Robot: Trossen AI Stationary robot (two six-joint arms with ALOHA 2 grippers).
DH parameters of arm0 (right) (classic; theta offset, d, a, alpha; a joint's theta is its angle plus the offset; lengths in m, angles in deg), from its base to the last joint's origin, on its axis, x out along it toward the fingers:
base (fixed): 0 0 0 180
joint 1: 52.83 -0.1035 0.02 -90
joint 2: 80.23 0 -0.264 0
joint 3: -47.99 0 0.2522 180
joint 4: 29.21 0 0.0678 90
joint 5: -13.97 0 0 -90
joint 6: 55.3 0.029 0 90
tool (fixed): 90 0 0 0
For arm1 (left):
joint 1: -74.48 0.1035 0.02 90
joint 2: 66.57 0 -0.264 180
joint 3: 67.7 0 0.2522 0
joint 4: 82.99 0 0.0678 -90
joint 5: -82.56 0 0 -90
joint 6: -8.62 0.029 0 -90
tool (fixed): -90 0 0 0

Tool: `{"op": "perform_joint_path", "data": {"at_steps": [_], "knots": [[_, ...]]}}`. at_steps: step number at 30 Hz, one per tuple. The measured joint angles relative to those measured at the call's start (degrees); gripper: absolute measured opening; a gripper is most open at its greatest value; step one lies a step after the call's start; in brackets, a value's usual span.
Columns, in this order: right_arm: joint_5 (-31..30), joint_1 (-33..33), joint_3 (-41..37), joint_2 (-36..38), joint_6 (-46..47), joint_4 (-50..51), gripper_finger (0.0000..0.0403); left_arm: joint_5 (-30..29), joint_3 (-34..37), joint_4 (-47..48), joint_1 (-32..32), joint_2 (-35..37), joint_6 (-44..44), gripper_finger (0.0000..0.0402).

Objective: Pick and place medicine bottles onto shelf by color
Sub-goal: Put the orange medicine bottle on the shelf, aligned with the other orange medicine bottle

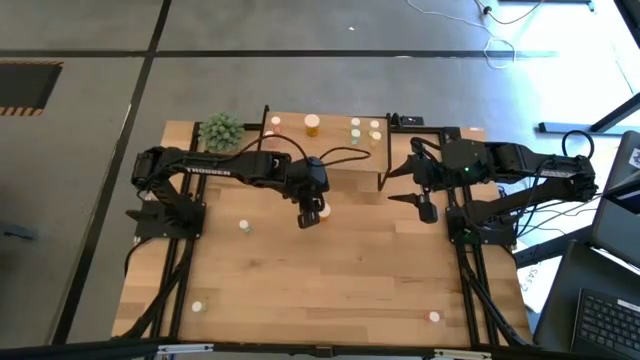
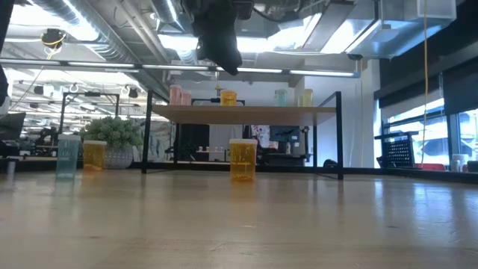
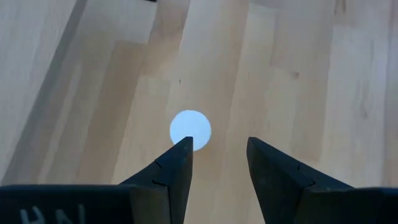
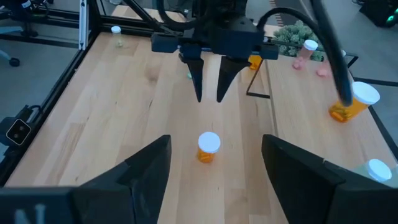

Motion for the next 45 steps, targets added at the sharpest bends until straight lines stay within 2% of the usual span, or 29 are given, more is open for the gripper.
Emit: {"op": "perform_joint_path", "data": {"at_steps": [6, 11, 14, 19, 22, 26, 39, 45], "knots": [[0.0, -0.01, 0.0, 0.0, 0.02, 0.0, 0.0253, 4.15, 0.0, -0.08, 1.71, 0.0, -9.7, 0.0147], [0.0, 0.0, 0.0, 0.0, -0.02, 0.0, 0.0253, 5.33, 0.02, -2.37, 2.38, 0.0, -8.52, 0.0158], [0.0, 0.01, 0.0, 0.0, 0.09, 0.0, 0.0253, 5.36, 0.02, -2.58, 2.43, 0.0, -7.67, 0.0185], [0.0, -0.01, 0.0, 0.0, 0.09, 0.0, 0.0253, 5.5, 0.02, -2.51, 2.43, 0.0, -7.63, 0.0256], [0.0, 0.0, 0.0, 0.0, -0.02, 0.0, 0.0253, 5.8, 0.02, -2.7, 2.43, -0.7, -3.17, 0.0295], [-0.01, -0.01, 0.0, 0.02, 0.07, 0.0, 0.0253, 5.73, 0.04, -2.74, 2.45, -3.13, -1.2, 0.0326], [0.0, -0.01, 0.02, 0.02, -0.01, 0.0, 0.0253, 5.54, 0.07, -2.8, 2.24, -10.65, 3.14, 0.0335], [0.0, -0.01, 0.02, 0.02, -0.02, 0.0, 0.0253, 2.82, -0.04, -3.47, 2.21, -12.16, 5.79, 0.0335]]}}
